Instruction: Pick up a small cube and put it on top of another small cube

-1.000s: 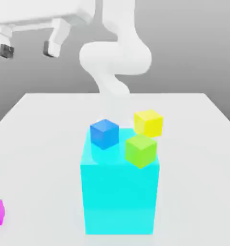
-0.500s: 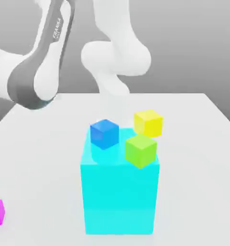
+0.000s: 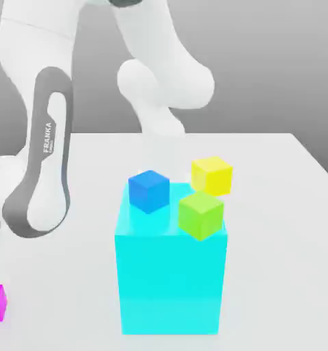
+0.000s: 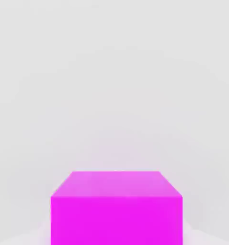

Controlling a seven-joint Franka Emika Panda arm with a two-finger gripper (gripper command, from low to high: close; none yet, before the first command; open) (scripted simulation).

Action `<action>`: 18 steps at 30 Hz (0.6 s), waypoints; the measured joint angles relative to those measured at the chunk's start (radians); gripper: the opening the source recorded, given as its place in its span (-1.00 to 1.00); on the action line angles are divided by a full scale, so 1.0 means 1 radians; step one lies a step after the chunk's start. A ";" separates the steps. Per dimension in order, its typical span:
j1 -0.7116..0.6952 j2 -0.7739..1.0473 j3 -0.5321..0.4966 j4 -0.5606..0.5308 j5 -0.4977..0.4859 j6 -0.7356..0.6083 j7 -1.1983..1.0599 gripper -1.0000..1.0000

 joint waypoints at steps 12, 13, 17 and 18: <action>0.154 -0.419 0.094 -0.082 -0.123 -0.291 -0.155 -1.00; 0.175 -0.455 0.107 -0.093 -0.127 -0.317 -0.185 -1.00; 0.270 -0.600 0.132 -0.136 -0.129 -0.420 -0.316 -1.00; 0.285 -0.637 0.142 -0.147 -0.127 -0.446 -0.350 -1.00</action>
